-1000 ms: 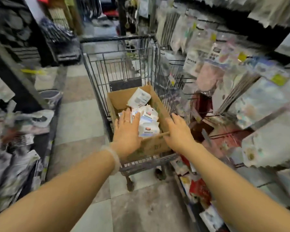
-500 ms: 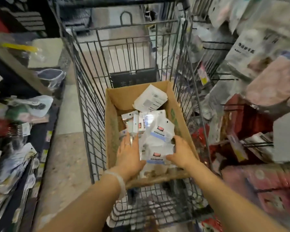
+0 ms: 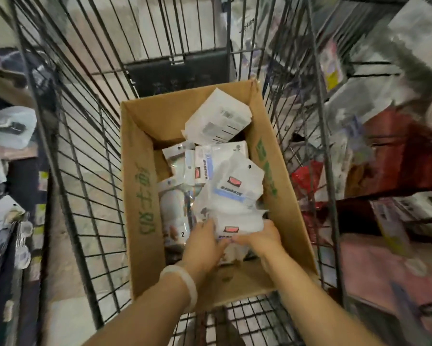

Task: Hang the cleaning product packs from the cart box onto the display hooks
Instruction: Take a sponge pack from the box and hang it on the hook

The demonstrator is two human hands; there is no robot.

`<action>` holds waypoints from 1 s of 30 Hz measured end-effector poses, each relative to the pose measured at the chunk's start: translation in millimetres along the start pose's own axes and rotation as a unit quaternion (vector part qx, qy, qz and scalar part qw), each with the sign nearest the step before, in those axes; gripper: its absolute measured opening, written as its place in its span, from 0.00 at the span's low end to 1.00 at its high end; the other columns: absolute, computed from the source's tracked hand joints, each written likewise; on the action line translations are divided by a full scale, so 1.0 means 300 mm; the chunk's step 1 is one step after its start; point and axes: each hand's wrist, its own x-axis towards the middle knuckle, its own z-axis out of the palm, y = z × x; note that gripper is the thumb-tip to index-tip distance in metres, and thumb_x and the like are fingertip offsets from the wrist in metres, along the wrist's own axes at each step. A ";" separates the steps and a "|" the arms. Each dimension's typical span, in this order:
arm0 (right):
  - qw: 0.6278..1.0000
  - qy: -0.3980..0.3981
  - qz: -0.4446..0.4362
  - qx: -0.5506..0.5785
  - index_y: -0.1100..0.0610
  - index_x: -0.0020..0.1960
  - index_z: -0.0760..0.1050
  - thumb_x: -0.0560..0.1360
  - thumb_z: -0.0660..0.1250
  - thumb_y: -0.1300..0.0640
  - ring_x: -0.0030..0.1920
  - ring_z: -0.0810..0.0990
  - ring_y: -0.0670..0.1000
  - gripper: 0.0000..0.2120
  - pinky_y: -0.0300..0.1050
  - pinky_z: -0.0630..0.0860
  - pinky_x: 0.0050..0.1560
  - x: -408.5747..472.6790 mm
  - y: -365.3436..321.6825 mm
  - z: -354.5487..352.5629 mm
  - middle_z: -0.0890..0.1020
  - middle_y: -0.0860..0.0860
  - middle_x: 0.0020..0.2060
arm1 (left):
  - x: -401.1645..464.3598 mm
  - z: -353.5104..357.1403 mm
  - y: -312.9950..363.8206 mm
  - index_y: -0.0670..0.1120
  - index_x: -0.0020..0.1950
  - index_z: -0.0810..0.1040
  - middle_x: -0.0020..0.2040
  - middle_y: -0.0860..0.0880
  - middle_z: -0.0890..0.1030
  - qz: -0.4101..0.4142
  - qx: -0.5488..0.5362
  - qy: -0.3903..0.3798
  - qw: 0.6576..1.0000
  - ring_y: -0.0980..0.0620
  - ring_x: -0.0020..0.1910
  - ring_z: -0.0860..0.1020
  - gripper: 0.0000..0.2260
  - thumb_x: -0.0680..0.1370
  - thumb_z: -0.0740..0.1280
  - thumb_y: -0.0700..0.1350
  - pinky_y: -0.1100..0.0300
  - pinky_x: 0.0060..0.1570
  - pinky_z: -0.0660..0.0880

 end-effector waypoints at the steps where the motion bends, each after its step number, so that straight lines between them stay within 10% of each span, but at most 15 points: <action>1: 0.999 0.022 -0.009 0.041 0.56 0.55 0.80 0.64 0.79 0.60 0.49 0.81 0.49 0.21 0.37 0.76 0.39 0.002 -0.005 -0.013 0.84 0.53 0.50 | 0.001 -0.027 0.011 0.45 0.64 0.72 0.59 0.44 0.76 0.031 0.001 0.037 0.999 0.45 0.59 0.74 0.21 0.76 0.66 0.55 0.56 0.54 0.71; 6: 0.969 0.012 -0.063 0.239 0.56 0.51 0.79 0.69 0.75 0.60 0.46 0.83 0.53 0.11 0.48 0.81 0.45 0.026 -0.080 -0.068 0.84 0.56 0.50 | 0.053 -0.211 0.103 0.48 0.72 0.67 0.68 0.44 0.68 0.105 -0.004 0.112 0.988 0.46 0.68 0.65 0.26 0.77 0.63 0.58 0.55 0.66 0.63; 9: 0.952 -0.002 -0.053 0.301 0.56 0.65 0.67 0.66 0.77 0.57 0.52 0.82 0.53 0.32 0.51 0.81 0.46 0.091 -0.097 -0.047 0.80 0.53 0.56 | 0.151 -0.258 0.126 0.50 0.72 0.65 0.75 0.44 0.61 0.077 -0.121 0.068 0.987 0.46 0.75 0.58 0.29 0.75 0.66 0.59 0.48 0.73 0.58; 15: 0.937 -0.050 -0.042 0.342 0.56 0.70 0.64 0.48 0.85 0.49 0.54 0.83 0.55 0.56 0.57 0.80 0.52 0.172 -0.059 0.012 0.81 0.54 0.58 | 0.232 -0.214 0.082 0.48 0.74 0.60 0.67 0.52 0.73 -0.007 -0.390 -0.126 0.912 0.49 0.63 0.75 0.33 0.73 0.71 0.52 0.49 0.65 0.71; 22: 0.913 -0.137 -0.070 0.378 0.59 0.59 0.77 0.59 0.78 0.62 0.54 0.82 0.62 0.29 0.62 0.77 0.56 0.113 -0.059 -0.018 0.83 0.61 0.54 | 0.177 -0.204 0.083 0.50 0.64 0.74 0.60 0.45 0.81 0.013 -0.432 -0.181 0.883 0.46 0.58 0.80 0.17 0.75 0.67 0.50 0.49 0.60 0.76; 30: 0.911 -0.122 -0.132 0.372 0.60 0.59 0.77 0.60 0.76 0.67 0.50 0.84 0.58 0.27 0.51 0.82 0.46 -0.127 -0.146 -0.119 0.84 0.58 0.51 | 0.035 -0.283 0.166 0.52 0.67 0.63 0.64 0.46 0.74 0.013 -0.406 -0.103 0.908 0.46 0.60 0.78 0.47 0.55 0.76 0.69 0.46 0.61 0.75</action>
